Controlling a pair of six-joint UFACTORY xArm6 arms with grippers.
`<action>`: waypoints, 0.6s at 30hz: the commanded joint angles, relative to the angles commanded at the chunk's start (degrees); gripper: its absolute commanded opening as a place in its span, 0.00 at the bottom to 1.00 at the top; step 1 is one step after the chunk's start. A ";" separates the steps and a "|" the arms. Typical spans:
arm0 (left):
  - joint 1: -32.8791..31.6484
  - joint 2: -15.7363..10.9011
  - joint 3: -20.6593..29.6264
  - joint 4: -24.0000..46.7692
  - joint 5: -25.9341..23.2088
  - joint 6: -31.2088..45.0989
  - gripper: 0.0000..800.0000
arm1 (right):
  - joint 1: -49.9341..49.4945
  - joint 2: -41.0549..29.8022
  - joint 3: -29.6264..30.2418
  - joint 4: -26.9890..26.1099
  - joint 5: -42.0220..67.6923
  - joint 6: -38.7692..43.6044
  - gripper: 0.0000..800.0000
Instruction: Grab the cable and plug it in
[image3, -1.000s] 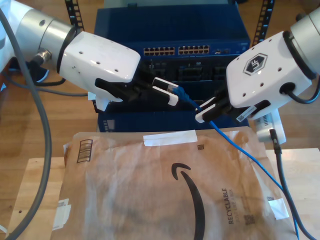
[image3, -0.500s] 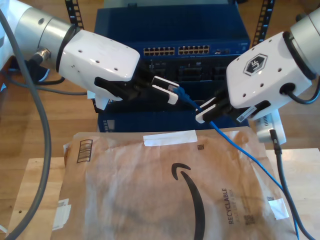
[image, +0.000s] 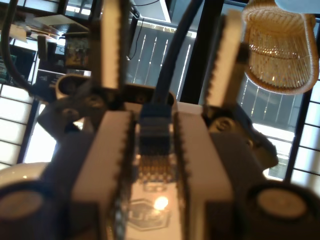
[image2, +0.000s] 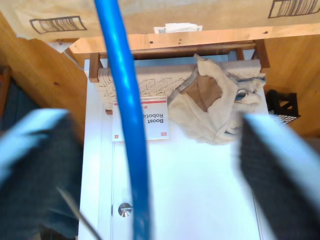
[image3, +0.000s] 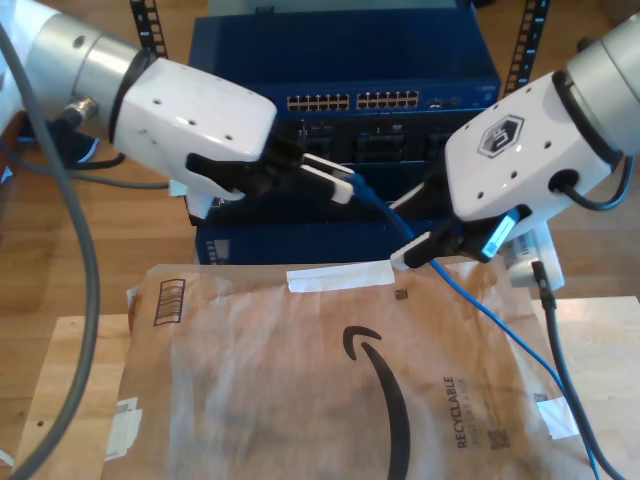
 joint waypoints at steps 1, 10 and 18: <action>0.53 0.26 0.00 -0.79 0.26 0.00 0.00 | 0.09 -1.23 0.00 -0.79 -3.25 -1.49 0.90; 6.24 9.41 -2.37 -6.42 6.77 -2.46 0.00 | 1.14 -8.18 0.44 -7.91 -16.79 -2.29 0.95; 7.21 16.70 -3.78 -13.63 17.32 -4.13 0.00 | 12.48 -11.78 5.98 -9.41 -32.97 -5.63 0.98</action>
